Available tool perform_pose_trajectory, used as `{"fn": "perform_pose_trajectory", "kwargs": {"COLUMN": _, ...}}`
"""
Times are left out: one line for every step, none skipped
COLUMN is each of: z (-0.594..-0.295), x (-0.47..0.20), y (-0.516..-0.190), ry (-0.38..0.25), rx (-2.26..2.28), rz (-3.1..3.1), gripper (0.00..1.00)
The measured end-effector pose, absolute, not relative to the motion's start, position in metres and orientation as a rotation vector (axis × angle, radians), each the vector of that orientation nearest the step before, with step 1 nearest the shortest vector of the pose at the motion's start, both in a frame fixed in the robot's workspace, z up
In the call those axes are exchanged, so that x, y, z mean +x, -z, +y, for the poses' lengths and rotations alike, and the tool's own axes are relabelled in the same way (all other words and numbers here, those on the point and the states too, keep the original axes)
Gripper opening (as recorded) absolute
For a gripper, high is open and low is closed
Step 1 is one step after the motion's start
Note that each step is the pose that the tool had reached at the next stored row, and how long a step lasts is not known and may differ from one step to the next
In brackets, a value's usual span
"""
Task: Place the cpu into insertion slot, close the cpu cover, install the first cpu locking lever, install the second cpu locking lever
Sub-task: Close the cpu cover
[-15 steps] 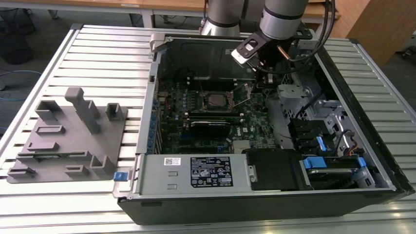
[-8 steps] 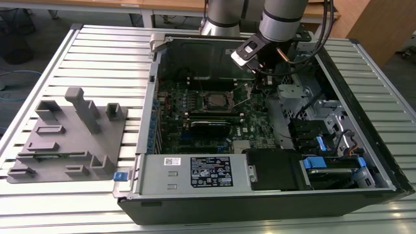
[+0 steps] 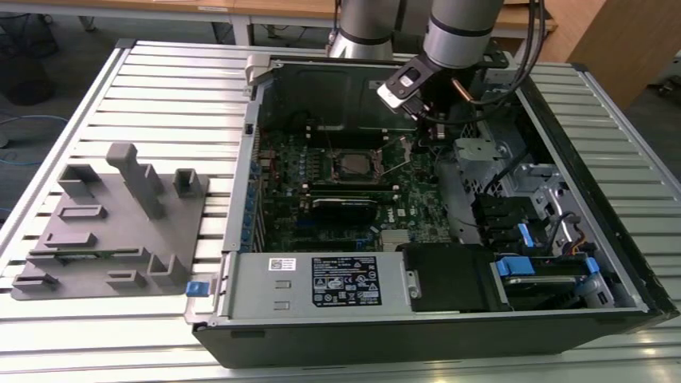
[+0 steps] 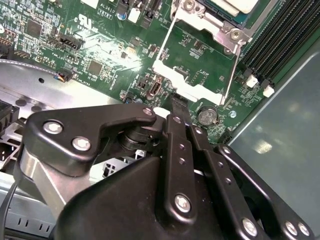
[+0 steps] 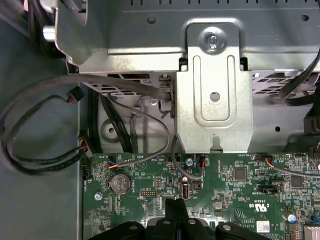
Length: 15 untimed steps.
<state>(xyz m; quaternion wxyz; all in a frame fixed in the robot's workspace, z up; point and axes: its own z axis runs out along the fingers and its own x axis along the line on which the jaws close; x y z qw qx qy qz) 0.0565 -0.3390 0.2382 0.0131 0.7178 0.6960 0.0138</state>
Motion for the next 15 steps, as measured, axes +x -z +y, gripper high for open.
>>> {"fn": "perform_pose_trajectory", "kwargs": {"z": -0.339, "x": 0.056, "y": -0.238, "ry": -0.043, "rx": 2.236, "rz": 2.168, "gripper": 0.11}}
{"fn": "perform_pose_trajectory", "kwargs": {"z": -0.339, "x": 0.054, "y": -0.238, "ry": -0.043, "rx": 2.236, "rz": 2.168, "gripper": 0.11}}
{"fn": "perform_pose_trajectory", "kwargs": {"z": -0.339, "x": 0.053, "y": -0.238, "ry": -0.043, "rx": 2.237, "rz": 2.168, "gripper": 0.11}}
{"fn": "perform_pose_trajectory", "kwargs": {"z": -0.339, "x": 0.052, "y": -0.238, "ry": -0.043, "rx": 2.236, "rz": 2.168, "gripper": 0.11}}
{"fn": "perform_pose_trajectory", "kwargs": {"z": -0.338, "x": 0.050, "y": -0.238, "ry": -0.043, "rx": 2.236, "rz": 2.168, "gripper": 0.11}}
{"fn": "perform_pose_trajectory", "kwargs": {"z": -0.338, "x": 0.048, "y": -0.238, "ry": -0.043, "rx": 2.236, "rz": 2.168, "gripper": 0.11}}
{"fn": "perform_pose_trajectory", "kwargs": {"z": -0.338, "x": 0.046, "y": -0.238, "ry": -0.043, "rx": 2.236, "rz": 2.168, "gripper": 0.11}}
{"fn": "perform_pose_trajectory", "kwargs": {"z": -0.338, "x": 0.044, "y": -0.237, "ry": -0.043, "rx": 2.236, "rz": 2.168, "gripper": 0.11}}
{"fn": "perform_pose_trajectory", "kwargs": {"z": -0.338, "x": 0.042, "y": -0.237, "ry": -0.043, "rx": 2.236, "rz": 2.168, "gripper": 0.11}}
{"fn": "perform_pose_trajectory", "kwargs": {"z": -0.338, "x": 0.040, "y": -0.237, "ry": -0.043, "rx": 2.236, "rz": 2.168, "gripper": 0.11}}
{"fn": "perform_pose_trajectory", "kwargs": {"z": -0.338, "x": 0.037, "y": -0.237, "ry": -0.043, "rx": 2.236, "rz": 2.168, "gripper": 0.11}}
{"fn": "perform_pose_trajectory", "kwargs": {"z": -0.337, "x": 0.035, "y": -0.237, "ry": -0.044, "rx": 2.236, "rz": 2.168, "gripper": 0.11}}
{"fn": "perform_pose_trajectory", "kwargs": {"z": -0.337, "x": 0.032, "y": -0.237, "ry": -0.044, "rx": 2.236, "rz": 2.168, "gripper": 0.11}}
{"fn": "perform_pose_trajectory", "kwargs": {"z": -0.337, "x": 0.030, "y": -0.236, "ry": -0.044, "rx": 2.236, "rz": 2.168, "gripper": 0.11}}
{"fn": "perform_pose_trajectory", "kwargs": {"z": -0.337, "x": 0.027, "y": -0.236, "ry": -0.044, "rx": 2.236, "rz": 2.167, "gripper": 0.11}}
